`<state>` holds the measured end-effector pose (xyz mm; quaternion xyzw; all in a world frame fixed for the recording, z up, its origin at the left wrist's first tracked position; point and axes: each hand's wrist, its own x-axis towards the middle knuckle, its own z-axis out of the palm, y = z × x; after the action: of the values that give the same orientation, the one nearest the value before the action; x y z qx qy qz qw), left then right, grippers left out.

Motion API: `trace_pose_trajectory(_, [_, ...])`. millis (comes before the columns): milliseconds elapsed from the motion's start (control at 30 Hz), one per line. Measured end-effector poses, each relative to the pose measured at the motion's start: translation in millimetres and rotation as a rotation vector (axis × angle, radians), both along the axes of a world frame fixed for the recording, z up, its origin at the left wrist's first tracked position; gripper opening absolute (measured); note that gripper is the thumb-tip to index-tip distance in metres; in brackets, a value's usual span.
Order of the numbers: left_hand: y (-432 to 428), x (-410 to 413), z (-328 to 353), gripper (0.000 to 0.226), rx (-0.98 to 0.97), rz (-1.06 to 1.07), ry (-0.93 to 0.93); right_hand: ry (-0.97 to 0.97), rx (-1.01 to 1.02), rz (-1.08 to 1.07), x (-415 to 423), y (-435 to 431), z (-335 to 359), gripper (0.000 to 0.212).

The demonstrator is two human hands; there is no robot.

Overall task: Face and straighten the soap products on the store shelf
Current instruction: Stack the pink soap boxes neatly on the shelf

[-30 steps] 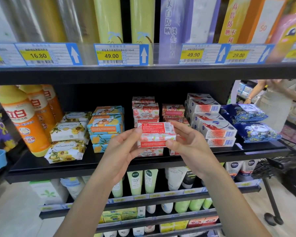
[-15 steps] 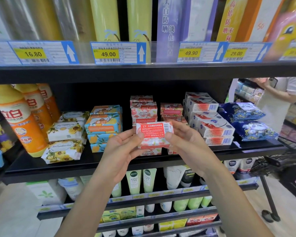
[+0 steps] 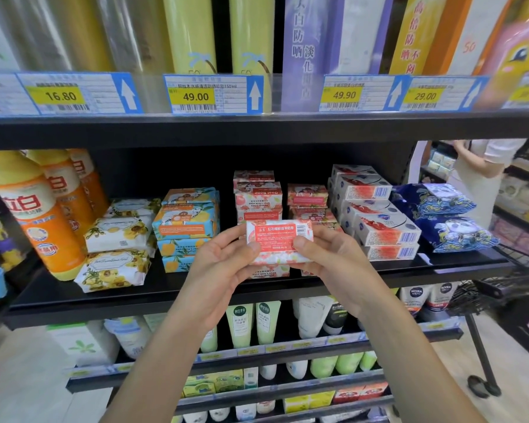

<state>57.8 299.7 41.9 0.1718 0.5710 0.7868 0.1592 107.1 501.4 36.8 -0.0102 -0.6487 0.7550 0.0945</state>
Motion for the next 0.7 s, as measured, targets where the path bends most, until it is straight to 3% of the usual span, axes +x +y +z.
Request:
trace_pose_trajectory(133, [-2.3,-3.6,0.9,0.054,-0.051,0.005,-0.007,0.053,0.056,-0.035,1.2,1.5,-6.7,0.049])
trace_pose_trajectory(367, [-2.3,0.8,7.4,0.044,-0.060,-0.100,-0.072,0.209,0.171,-0.055,0.9,5.0,-6.3,0.051])
trace_pose_trajectory(700, [-0.9,1.7,9.4,0.043,0.076,-0.080,-0.177,0.224,0.175,-0.017,5.5,2.3,-1.0,0.052])
